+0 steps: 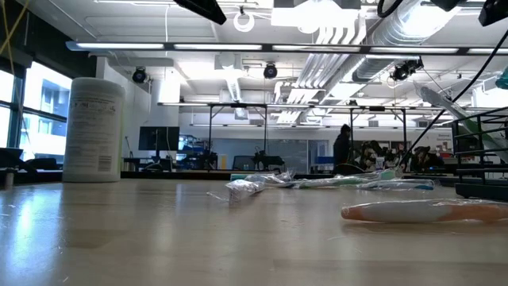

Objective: Pick & Place toothbrushing station
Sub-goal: Put the bottom blue mouthwash bottle into the black mesh organizer

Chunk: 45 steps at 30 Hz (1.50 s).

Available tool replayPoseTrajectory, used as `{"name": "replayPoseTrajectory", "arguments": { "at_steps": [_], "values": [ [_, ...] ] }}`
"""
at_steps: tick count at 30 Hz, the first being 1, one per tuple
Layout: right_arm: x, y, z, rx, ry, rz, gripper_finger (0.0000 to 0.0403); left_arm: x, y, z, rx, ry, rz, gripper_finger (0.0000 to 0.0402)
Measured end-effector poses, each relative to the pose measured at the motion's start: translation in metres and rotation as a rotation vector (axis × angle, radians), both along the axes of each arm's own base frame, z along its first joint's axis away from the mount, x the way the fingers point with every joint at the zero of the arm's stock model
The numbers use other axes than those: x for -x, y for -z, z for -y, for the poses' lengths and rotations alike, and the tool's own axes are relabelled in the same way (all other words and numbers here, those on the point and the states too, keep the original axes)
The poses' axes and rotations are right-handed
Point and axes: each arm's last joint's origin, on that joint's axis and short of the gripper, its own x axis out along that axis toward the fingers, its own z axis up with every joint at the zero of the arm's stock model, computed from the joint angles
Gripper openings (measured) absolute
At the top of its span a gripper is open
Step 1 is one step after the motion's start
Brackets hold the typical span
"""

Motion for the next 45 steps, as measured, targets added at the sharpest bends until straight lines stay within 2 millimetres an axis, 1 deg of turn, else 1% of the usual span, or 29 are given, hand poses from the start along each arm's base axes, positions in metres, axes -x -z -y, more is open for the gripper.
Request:
{"name": "replayPoseTrajectory", "arguments": {
  "at_steps": [8,11,16,21,27,36,38,41,45],
  "values": [
    [0.005,-0.005,0.002,-0.037,0.158,-0.045,0.0087,0.0,0.0,0.001,0.007,-0.002,-0.001,0.025],
    [0.003,-0.008,0.009,-0.054,0.237,-0.049,0.0087,0.0,0.0,0.001,0.009,0.001,-0.003,0.025],
    [-0.003,-0.009,0.026,-0.085,0.353,-0.071,0.0087,0.001,0.001,0.001,0.008,0.001,-0.008,0.025],
    [-0.007,-0.01,0.04,-0.138,0.494,-0.118,0.0087,0.003,0.003,0.0,-0.003,0.003,-0.04,0.025],
    [-0.009,-0.01,0.047,-0.162,0.541,-0.129,0.0087,0.005,0.005,-0.001,-0.012,0.003,-0.065,0.025],
    [-0.01,-0.009,0.047,-0.174,0.593,-0.163,0.0087,0.007,0.007,-0.002,-0.026,0.002,-0.102,0.025],
    [-0.008,-0.003,0.046,-0.178,0.596,-0.192,0.0087,0.007,0.007,-0.002,-0.026,0.002,-0.104,0.025],
    [-0.004,0.012,0.046,-0.205,0.596,-0.279,0.0087,0.007,0.007,-0.002,-0.027,0.003,-0.106,0.025],
    [0.001,0.026,0.046,-0.213,0.553,-0.318,0.0087,0.008,0.008,-0.001,-0.006,0.025,-0.115,0.025]
  ]
}}
